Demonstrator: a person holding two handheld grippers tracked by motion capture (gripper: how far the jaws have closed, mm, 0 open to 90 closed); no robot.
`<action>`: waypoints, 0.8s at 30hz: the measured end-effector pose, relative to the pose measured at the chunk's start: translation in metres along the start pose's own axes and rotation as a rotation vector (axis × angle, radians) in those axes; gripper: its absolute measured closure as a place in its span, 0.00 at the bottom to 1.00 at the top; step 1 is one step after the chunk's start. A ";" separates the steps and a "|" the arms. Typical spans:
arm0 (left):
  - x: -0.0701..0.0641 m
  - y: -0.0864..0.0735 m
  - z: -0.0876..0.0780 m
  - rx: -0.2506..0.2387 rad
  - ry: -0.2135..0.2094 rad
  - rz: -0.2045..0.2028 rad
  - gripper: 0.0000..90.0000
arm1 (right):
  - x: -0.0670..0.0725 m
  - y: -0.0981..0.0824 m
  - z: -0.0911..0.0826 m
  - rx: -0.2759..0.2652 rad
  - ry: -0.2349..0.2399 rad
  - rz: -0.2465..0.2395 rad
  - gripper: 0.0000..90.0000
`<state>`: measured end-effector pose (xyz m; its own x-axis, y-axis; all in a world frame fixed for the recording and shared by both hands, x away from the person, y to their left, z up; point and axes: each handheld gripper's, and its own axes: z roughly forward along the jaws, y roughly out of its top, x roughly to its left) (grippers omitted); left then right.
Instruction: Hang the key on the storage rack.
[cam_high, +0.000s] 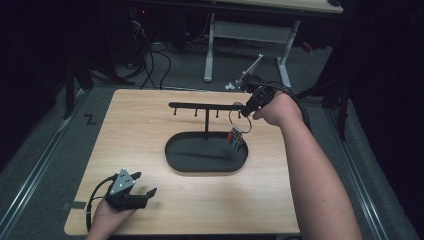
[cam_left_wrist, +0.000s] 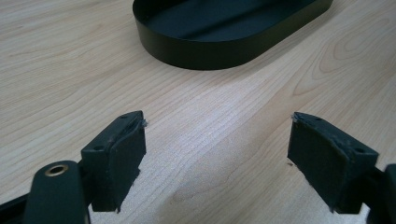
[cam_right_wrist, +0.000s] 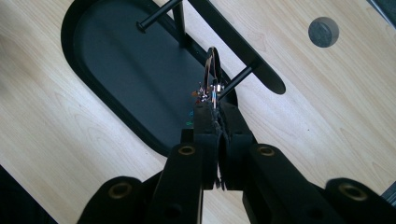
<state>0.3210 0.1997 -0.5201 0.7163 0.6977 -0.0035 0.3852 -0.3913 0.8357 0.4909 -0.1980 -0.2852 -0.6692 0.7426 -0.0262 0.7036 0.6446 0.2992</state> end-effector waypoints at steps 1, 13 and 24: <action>0.000 0.000 0.000 0.000 0.000 0.000 0.22 | 0.001 0.000 0.001 0.008 0.000 0.015 0.97; 0.000 0.000 0.001 -0.002 -0.003 0.001 0.22 | -0.009 0.002 0.011 0.024 0.004 0.054 0.97; 0.000 0.000 0.001 0.000 -0.004 0.001 0.22 | -0.018 0.002 0.016 0.010 0.027 0.058 0.97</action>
<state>0.3216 0.1990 -0.5203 0.7194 0.6946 -0.0046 0.3842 -0.3923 0.8358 0.5080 -0.2069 -0.2995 -0.6331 0.7739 0.0168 0.7437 0.6021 0.2903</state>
